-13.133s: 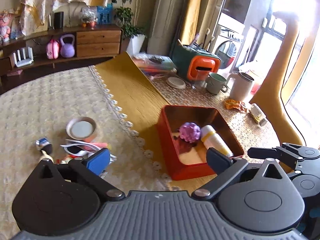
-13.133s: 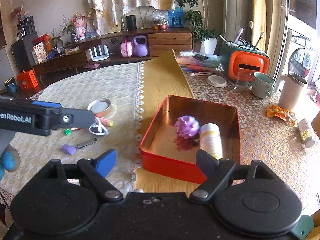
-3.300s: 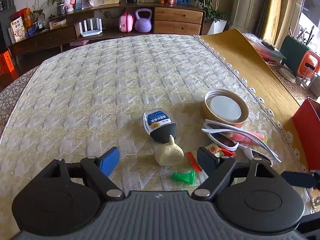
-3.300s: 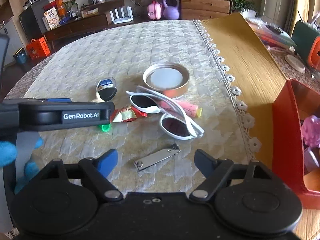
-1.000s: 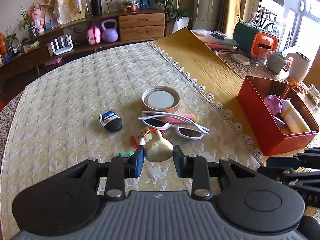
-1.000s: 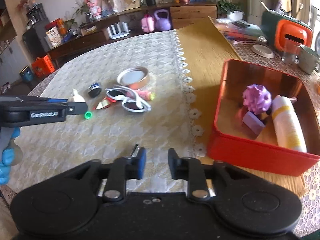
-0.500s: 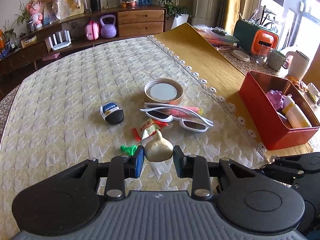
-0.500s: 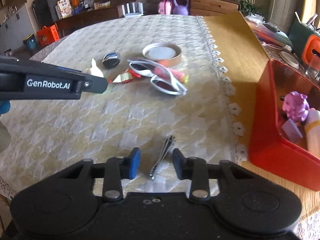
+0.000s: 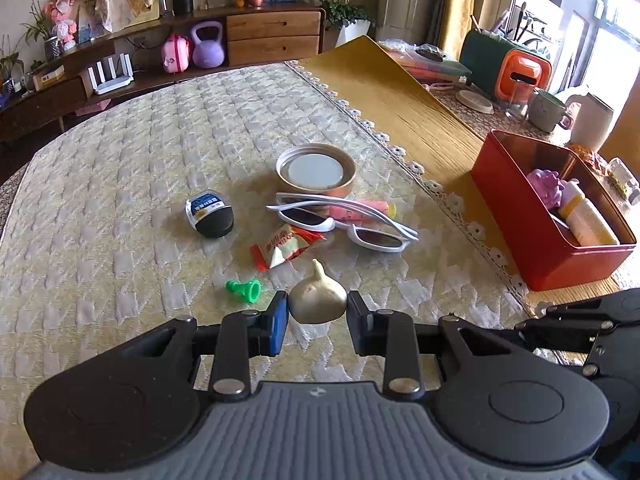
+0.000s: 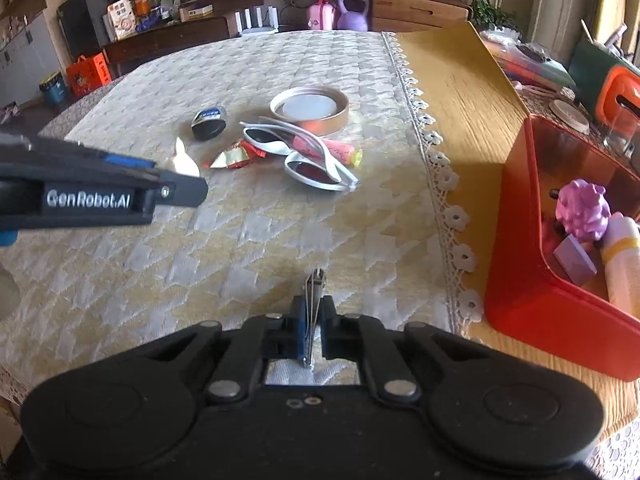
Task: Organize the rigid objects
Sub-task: 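Close the right tool on the silver nail clipper and lift it, then carry the garlic bulb and nail clipper over the red tin with both tools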
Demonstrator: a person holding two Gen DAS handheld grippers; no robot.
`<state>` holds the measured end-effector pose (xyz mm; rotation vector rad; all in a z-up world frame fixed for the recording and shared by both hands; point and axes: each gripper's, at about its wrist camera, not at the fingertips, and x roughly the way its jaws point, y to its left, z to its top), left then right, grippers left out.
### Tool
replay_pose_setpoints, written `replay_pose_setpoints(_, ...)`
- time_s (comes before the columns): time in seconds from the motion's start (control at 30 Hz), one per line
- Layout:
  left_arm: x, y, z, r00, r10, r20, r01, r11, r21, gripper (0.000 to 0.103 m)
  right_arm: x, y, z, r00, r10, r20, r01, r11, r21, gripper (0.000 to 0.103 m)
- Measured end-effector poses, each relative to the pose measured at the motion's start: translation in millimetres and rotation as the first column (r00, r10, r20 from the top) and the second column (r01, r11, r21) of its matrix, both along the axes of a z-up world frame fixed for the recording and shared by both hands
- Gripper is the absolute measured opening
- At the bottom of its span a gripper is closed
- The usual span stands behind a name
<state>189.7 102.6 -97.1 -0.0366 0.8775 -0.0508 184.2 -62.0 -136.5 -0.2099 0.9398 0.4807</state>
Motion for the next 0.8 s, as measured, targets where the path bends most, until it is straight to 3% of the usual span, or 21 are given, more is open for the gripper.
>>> replay_pose_setpoints(0.33, -4, -25, 17, 0.998, -0.061, 0.003, 0.061, 0.998, -0.003, 0.031, -6, -39, 37, 0.999, -0.044, 0.025, 0.042, 0.995, 0.095, 0.005)
replay_pose_setpoints(0.8, 0, -107, 48, 0.98, -0.196, 0.023, 0.195, 0.981, 0.012, 0.031, 2, -120, 86, 0.983, -0.152, 0.101, 0.135, 0.978, 0.157, 0.005)
